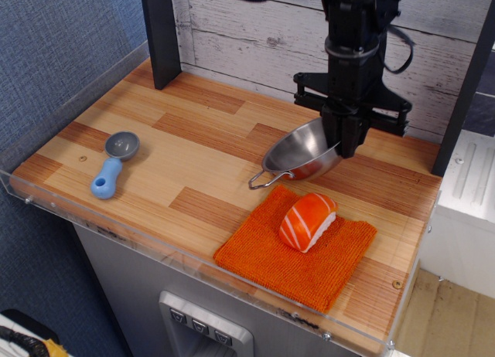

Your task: Place the pot to the right of the spoon.

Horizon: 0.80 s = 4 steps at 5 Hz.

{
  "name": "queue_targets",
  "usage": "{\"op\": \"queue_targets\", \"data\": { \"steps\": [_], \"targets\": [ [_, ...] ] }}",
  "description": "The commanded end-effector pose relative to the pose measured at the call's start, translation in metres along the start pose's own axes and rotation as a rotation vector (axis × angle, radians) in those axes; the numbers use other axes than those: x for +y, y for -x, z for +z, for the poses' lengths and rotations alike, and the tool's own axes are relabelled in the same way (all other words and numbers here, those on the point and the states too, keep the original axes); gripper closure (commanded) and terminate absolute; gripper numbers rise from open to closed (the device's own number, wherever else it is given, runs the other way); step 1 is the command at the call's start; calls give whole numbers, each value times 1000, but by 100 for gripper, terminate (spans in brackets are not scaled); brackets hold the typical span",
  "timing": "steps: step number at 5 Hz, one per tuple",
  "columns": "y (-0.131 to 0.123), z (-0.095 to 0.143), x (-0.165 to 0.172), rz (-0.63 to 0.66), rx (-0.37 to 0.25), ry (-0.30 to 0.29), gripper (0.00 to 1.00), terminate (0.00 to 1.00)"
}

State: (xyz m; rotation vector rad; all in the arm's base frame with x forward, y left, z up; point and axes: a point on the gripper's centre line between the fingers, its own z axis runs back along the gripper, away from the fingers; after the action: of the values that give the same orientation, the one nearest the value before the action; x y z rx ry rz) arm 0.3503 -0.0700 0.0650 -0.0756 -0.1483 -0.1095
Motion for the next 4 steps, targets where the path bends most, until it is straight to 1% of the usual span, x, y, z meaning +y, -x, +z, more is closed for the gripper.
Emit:
{"op": "queue_targets", "data": {
  "steps": [1,2,3,4],
  "targets": [
    [-3,82,7,26,-99,32,100,0],
    [2,102,28,68,-111,31,100,0],
    [6,112,55,102,-131,4,100,0],
    [7,115,78,135,-135,-9,100,0]
  ]
}}
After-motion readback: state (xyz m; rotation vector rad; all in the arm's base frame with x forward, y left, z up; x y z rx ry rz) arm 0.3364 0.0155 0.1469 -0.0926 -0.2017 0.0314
